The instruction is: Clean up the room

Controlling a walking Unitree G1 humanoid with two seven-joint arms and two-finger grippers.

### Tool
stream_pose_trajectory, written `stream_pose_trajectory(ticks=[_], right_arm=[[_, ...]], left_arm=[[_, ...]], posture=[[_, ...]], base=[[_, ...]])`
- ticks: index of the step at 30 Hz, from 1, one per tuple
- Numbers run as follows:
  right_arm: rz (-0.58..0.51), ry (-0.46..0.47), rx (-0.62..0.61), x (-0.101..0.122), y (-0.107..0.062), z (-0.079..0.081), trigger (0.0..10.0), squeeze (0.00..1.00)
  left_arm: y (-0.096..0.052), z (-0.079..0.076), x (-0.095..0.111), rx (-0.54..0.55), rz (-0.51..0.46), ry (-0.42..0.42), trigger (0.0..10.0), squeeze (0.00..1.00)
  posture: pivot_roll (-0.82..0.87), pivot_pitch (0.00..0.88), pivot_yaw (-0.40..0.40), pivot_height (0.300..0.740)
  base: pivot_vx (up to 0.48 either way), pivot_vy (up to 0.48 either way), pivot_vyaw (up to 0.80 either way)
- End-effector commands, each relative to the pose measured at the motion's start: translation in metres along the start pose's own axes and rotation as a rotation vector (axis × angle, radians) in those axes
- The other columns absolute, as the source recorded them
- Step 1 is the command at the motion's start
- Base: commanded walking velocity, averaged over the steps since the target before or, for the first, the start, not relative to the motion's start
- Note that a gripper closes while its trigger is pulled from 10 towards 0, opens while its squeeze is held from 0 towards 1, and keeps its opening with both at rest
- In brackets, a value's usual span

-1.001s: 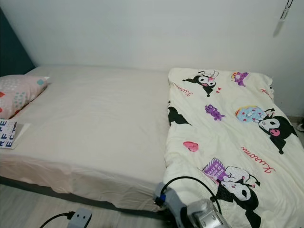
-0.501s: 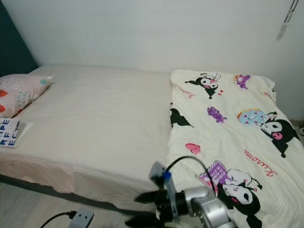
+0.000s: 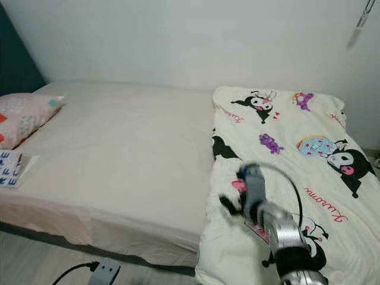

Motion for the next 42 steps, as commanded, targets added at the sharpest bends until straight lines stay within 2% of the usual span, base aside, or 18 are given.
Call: stream_pose_trajectory(ticks=[1, 3, 5, 6, 7, 12, 13, 17, 20, 25, 28, 32, 34, 37, 42], right_arm=[[0.023, -0.054, 0.087, 0.003, 0.002, 0.019, 10.0, 0.00], [0.072, -0.070, 0.150, -0.007, 0.003, 0.029, 10.0, 0.00], [0.139, -0.111, 0.191, -0.021, 0.005, 0.035, 10.0, 0.00], [0.139, -0.111, 0.191, -0.021, 0.005, 0.035, 10.0, 0.00], [0.227, -0.177, 0.211, -0.039, 0.006, 0.037, 10.0, 0.00], [0.291, -0.212, 0.200, -0.052, 0.007, 0.035, 10.0, 0.00], [0.332, -0.224, 0.181, -0.059, 0.006, 0.031, 10.0, 0.00], [0.381, -0.186, 0.140, -0.066, 0.003, 0.024, 10.0, 0.00], [0.374, -0.157, 0.151, -0.067, 0.004, 0.026, 10.0, 0.00], [0.277, -0.105, 0.191, -0.064, 0.012, 0.036, 10.0, 0.00], [0.215, -0.023, 0.234, -0.060, 0.014, 0.044, 10.0, 0.00], [0.166, -0.007, 0.291, -0.057, 0.014, 0.056, 10.0, 0.00], [0.112, 0.035, 0.314, -0.051, 0.015, 0.062, 10.0, 0.00], [0.034, 0.100, 0.274, -0.041, 0.019, 0.059, 10.0, 0.00], [-0.030, 0.156, 0.172, -0.035, 0.025, 0.047, 10.0, 0.00]], left_arm=[[0.000, -0.005, -0.006, -0.006, 0.024, 0.002, 10.0, 0.00], [0.001, -0.007, -0.005, -0.009, 0.023, 0.004, 10.0, 0.00], [0.001, -0.009, -0.005, -0.012, 0.022, 0.006, 10.0, 0.00], [0.001, -0.009, -0.005, -0.012, 0.022, 0.006, 10.0, 0.00], [0.002, -0.012, -0.005, -0.015, 0.021, 0.006, 10.0, 0.00], [0.002, -0.015, -0.006, -0.018, 0.022, 0.004, 10.0, 0.00], [0.002, -0.016, -0.008, -0.019, 0.025, 0.003, 10.0, 0.00], [0.002, -0.020, -0.014, -0.020, 0.036, 0.001, 10.0, 0.00], [0.002, -0.022, -0.016, -0.022, 0.040, 0.000, 10.0, 0.00], [0.001, -0.023, -0.017, -0.025, 0.038, -0.002, 10.0, 0.00], [0.001, -0.022, -0.016, -0.026, 0.034, -0.003, 10.0, 0.00], [0.002, -0.023, -0.013, -0.028, 0.027, -0.002, 10.0, 0.00], [0.002, -0.023, -0.011, -0.029, 0.023, -0.001, 10.0, 0.00], [0.004, -0.026, -0.006, -0.032, 0.016, 0.002, 10.0, 0.00], [0.005, -0.033, -0.002, -0.040, 0.010, 0.004, 10.0, 0.00]], posture=[[0.01, 0.074, 0.027, 0.610], [0.01, 0.075, 0.028, 0.610], [0.01, 0.076, 0.028, 0.610], [0.01, 0.076, 0.028, 0.610], [0.01, 0.076, 0.028, 0.610], [0.01, 0.076, 0.028, 0.610], [0.01, 0.076, 0.027, 0.610], [0.01, 0.076, 0.026, 0.610], [0.00, 0.075, 0.023, 0.610], [0.00, 0.075, 0.018, 0.610], [0.00, 0.077, 0.017, 0.610], [0.00, 0.078, 0.016, 0.610], [0.00, 0.078, 0.016, 0.610], [-0.01, 0.076, 0.014, 0.610], [-0.01, 0.073, 0.012, 0.615]], base=[[0.000, 0.000, 0.00], [0.000, 0.000, 0.00], [0.000, 0.000, 0.00], [0.000, 0.000, 0.00], [0.000, 0.000, 0.00], [0.000, 0.000, 0.00], [0.000, 0.000, 0.00], [0.000, 0.000, 0.00], [0.000, 0.000, 0.00], [0.000, 0.000, 0.00], [0.000, 0.000, 0.00], [0.000, 0.000, 0.00], [0.000, 0.000, 0.00], [0.000, 0.000, 0.00], [0.000, 0.000, 0.00]])
Point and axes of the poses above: a point about 5 cm out from each wrist's last joint towards the gripper, its own y axis pointing out of the wrist towards the gripper, its own x axis along the axis of the wrist's last joint, z = x × y, the point moved 3 cm from there along y, pointing out of the wrist towards the gripper, and after that the axes turned 3 degrees about y, right-handed, at the moved point
